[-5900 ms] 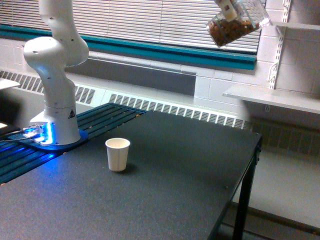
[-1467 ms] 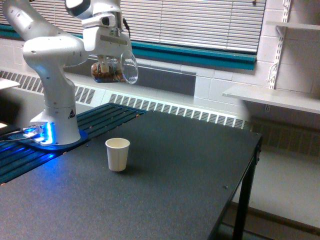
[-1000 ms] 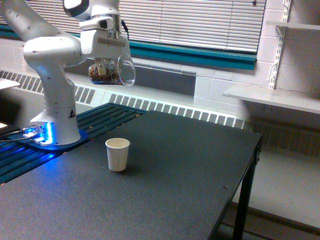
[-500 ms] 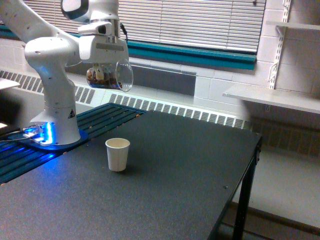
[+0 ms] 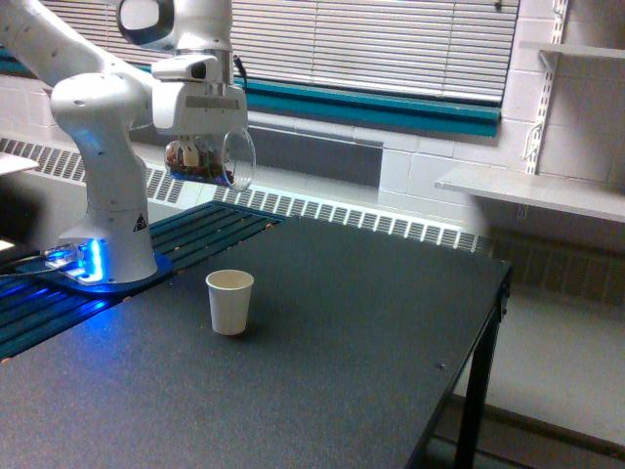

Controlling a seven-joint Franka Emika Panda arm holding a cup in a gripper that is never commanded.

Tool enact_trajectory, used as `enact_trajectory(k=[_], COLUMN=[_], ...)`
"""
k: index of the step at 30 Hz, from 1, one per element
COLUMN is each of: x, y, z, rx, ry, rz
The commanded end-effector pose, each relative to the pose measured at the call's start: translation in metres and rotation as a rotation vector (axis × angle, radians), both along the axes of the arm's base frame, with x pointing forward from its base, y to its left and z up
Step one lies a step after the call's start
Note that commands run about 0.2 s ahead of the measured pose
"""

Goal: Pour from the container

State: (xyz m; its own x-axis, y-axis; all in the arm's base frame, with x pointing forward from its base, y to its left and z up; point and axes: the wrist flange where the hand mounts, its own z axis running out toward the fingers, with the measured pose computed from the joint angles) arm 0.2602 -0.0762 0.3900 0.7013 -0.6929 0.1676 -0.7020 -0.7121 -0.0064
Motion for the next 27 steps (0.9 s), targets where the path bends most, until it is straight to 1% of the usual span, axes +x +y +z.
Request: enact_trajectory(k=[1,10,15,27], x=[-0.005,-0.008,-0.011,-0.013], y=[0.009,0.011,0.011,0.013], z=[-0.020,-0.026,-0.027,-0.032], rx=[0.006,0.005,-0.003,-0.013], ry=[0.057,0.100,0.120,0.155], rz=[0.001,0.004,0.010,0.031])
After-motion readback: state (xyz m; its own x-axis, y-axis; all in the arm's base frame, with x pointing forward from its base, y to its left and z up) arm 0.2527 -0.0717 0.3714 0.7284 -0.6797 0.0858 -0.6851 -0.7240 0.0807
